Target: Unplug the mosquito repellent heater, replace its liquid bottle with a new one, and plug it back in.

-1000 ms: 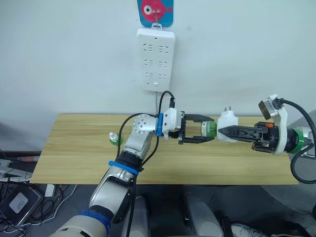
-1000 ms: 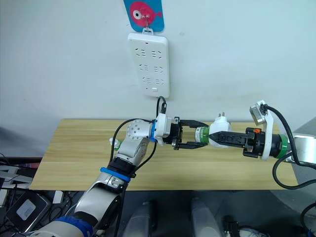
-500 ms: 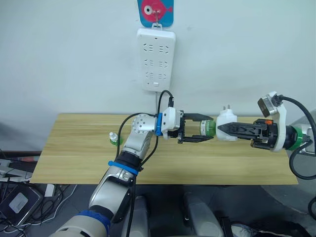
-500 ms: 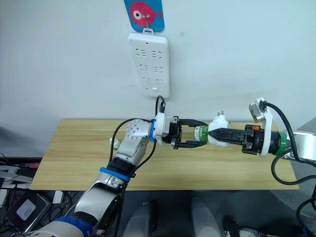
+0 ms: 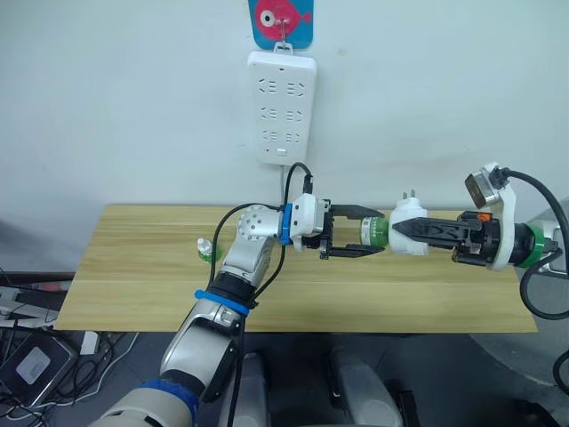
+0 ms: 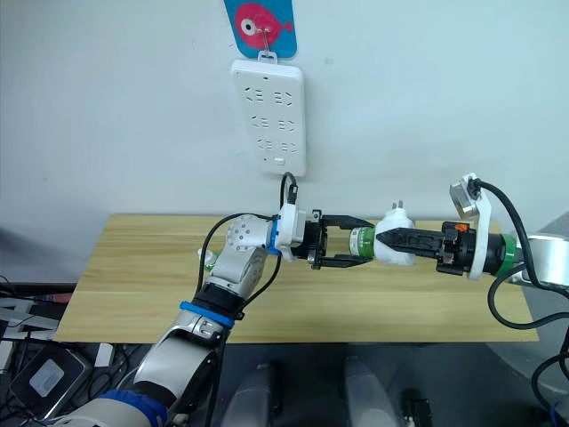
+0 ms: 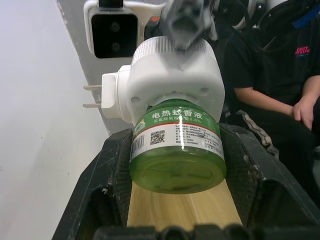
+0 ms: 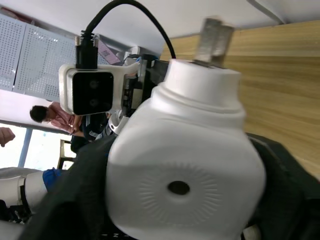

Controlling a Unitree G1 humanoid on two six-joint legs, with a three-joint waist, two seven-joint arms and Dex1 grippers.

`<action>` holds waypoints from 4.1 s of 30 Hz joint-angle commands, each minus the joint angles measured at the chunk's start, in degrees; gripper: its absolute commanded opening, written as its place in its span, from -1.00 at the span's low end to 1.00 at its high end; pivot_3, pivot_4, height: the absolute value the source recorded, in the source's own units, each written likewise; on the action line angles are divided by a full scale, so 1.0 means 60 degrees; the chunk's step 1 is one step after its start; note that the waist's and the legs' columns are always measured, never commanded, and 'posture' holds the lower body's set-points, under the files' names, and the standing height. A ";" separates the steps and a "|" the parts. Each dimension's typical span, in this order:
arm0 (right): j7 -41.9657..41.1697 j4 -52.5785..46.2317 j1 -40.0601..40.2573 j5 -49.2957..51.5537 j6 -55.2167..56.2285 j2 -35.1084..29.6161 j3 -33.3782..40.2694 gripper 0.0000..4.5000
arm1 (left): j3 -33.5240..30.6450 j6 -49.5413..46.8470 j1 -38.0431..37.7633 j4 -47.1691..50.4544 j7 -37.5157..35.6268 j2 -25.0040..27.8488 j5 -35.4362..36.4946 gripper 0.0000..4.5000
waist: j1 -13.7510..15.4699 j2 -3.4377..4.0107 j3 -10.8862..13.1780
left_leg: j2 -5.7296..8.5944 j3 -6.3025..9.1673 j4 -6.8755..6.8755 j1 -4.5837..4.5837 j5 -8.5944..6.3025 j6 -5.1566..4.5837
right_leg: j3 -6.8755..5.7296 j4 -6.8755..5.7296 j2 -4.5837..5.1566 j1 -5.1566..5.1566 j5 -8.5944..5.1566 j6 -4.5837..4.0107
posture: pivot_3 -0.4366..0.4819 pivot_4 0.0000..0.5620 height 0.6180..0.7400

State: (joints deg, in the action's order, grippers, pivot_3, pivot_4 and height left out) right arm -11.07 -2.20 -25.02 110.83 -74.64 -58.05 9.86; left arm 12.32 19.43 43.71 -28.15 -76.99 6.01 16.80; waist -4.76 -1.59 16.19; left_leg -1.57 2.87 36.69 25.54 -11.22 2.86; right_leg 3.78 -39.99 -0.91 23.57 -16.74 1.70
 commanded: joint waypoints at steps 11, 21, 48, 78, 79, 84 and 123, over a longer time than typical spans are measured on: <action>-0.0543 -0.1081 0.0167 0.0361 0.0003 -0.0735 0.0112 0.42 | -0.0218 -0.7313 0.0335 0.1934 0.0407 0.0501 0.2282 0.02 | -0.0022 0.0001 0.0001 | -0.0003 0.0007 0.0003 0.0002 -0.0002 -0.0003 | -0.0004 -0.0001 -0.0001 -0.0001 -0.0001 0.0001 | -0.35 -0.10 1.00; -0.1244 -0.1765 0.0438 0.0361 0.0190 -0.1263 -0.0171 0.42 | -0.1372 -1.5955 0.1758 0.0690 0.0892 0.1136 0.5156 0.02 | -0.0036 0.0001 0.0002 | -0.0009 0.0032 0.0022 0.0008 -0.0006 -0.0010 | -0.0029 -0.0005 -0.0004 -0.0005 -0.0017 0.0029 | -0.33 -0.07 1.00; -0.0779 0.1074 -0.0154 0.0361 -0.0142 -0.0760 0.0392 0.42 | -0.1262 0.2715 -0.0661 0.1736 -0.0469 0.1279 -0.0133 0.99 | 0.0270 0.0003 0.0000 | -0.0006 -0.0007 0.0029 0.0007 -0.0007 -0.0010 | 0.0003 0.0003 0.0029 -0.0010 -0.0005 0.0011 | -0.24 -0.11 1.00; -0.0709 0.0305 -0.0547 0.0361 -0.0304 0.0146 0.0309 0.42 | 0.0905 0.8722 0.1107 -0.2420 0.3384 0.0733 -0.2026 0.01 | 0.0231 0.0002 0.0000 | -0.0005 0.0002 0.0042 0.0022 -0.0023 -0.0038 | -0.0002 0.0003 0.0026 -0.0009 0.0000 0.0019 | -0.31 -0.09 1.00; -0.0742 0.0296 -0.0557 0.0361 -0.0326 0.0108 0.0291 0.42 | 0.1101 0.7840 0.0934 -0.2049 0.2819 0.0733 -0.1245 0.01 | 0.0230 0.0003 0.0001 | -0.0005 0.0003 0.0042 0.0023 -0.0023 -0.0038 | -0.0002 0.0004 0.0026 -0.0009 0.0000 0.0019 | -0.31 -0.08 1.00; -0.1048 -0.0109 -0.0454 0.0361 -0.0493 -0.0372 0.0150 0.42 | 0.1440 -0.0130 0.0163 0.1310 0.1701 0.1273 0.2375 0.01 | 0.0155 0.0007 0.0003 | -0.0021 0.0010 0.0040 0.0025 -0.0023 -0.0038 | -0.0005 0.0000 0.0027 -0.0008 -0.0001 0.0019 | -0.31 -0.07 1.00; -0.1011 0.0842 -0.0376 0.0361 -0.0125 -0.0597 0.0181 0.42 | -0.0828 0.3293 -0.0269 0.1318 0.0120 0.1974 -0.0087 0.99 | 0.0284 0.0009 0.0002 | -0.0004 -0.0019 0.0040 0.0012 -0.0022 -0.0037 | 0.0023 0.0011 0.0034 -0.0013 -0.0008 0.0029 | -0.27 -0.10 1.00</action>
State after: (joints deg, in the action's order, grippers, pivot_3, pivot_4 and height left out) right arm -16.90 2.89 -26.24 111.54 -74.83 -61.51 8.86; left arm 8.01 27.56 41.22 -18.01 -75.44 18.46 18.70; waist -3.06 -1.54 16.20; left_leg -1.59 2.75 36.93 25.61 -11.36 2.64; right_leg 3.92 -39.93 -0.70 23.49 -16.78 1.87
